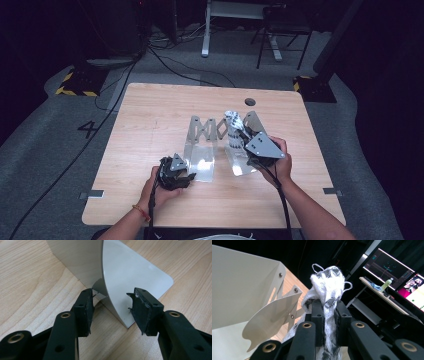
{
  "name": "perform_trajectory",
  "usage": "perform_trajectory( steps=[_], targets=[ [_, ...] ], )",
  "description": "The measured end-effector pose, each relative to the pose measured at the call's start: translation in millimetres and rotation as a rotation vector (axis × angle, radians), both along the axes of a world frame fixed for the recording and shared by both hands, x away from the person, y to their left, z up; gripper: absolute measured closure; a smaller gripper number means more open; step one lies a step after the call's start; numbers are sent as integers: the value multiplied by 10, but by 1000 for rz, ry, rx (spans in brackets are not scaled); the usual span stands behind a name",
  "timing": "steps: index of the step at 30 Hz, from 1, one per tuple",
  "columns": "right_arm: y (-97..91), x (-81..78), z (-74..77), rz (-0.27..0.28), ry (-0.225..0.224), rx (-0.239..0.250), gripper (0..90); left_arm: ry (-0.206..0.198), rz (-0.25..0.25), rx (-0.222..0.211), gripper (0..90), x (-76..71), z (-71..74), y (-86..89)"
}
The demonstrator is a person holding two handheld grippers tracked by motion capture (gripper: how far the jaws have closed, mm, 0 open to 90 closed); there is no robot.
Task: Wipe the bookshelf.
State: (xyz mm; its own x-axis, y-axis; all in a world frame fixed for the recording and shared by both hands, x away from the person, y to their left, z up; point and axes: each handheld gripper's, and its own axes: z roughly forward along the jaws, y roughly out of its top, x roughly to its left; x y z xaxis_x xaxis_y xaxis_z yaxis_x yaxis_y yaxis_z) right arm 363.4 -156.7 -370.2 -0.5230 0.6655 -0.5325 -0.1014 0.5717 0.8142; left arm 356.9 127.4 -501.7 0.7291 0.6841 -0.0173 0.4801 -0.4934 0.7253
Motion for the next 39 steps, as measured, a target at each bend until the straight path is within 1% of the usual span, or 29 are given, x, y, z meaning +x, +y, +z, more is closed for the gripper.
perform_trajectory(
  steps=[2, 3, 7, 9, 13, 14, 15, 19, 21, 22, 26, 31, 36, 37, 39],
  targets=[
    [13, 9, -50, 6, 20, -8, 815, -1, -3, 1, 521, 1, 0, 1],
    [24, 11, -101, 11, 35, -13, 814, -1, -1, 1, 521, 0, 0, 0],
    [63, -5, -261, 24, 62, -52, 814, 0, -1, 1, 521, 1, 0, 1],
    [78, -11, -347, 30, 85, -65, 815, 0, -1, 1, 521, 1, 0, 1],
    [107, -16, -561, 33, 122, -104, 815, -1, -3, 2, 521, 1, 0, 1],
    [109, -19, -600, 31, 133, -109, 815, 4, 0, 0, 521, -3, 0, -1],
    [114, -25, -664, 31, 144, -118, 815, -3, -1, 2, 521, 1, 0, 0],
    [110, -41, -800, 29, 165, -148, 815, 5, 0, -1, 521, -3, 0, -1],
    [108, -44, -793, 30, 162, -144, 815, -1, -3, 2, 521, 2, 1, 1],
    [111, -47, -775, 29, 153, -142, 814, -1, -3, 2, 521, 2, 1, 1],
    [157, -59, -657, 41, 121, -119, 815, -1, -3, 2, 520, 2, 1, 1],
    [309, -57, -496, 68, 93, -94, 815, -3, 0, 3, 521, 1, 1, 2],
    [400, 8, -341, 33, 70, -48, 815, -3, -1, 3, 521, 2, 1, 2],
    [412, 26, -310, 23, 63, -43, 815, -3, 0, 3, 520, 1, 1, 2],
    [428, 58, -299, 11, 67, -42, 815, -3, -3, 4, 520, 3, 1, 3]
  ],
)
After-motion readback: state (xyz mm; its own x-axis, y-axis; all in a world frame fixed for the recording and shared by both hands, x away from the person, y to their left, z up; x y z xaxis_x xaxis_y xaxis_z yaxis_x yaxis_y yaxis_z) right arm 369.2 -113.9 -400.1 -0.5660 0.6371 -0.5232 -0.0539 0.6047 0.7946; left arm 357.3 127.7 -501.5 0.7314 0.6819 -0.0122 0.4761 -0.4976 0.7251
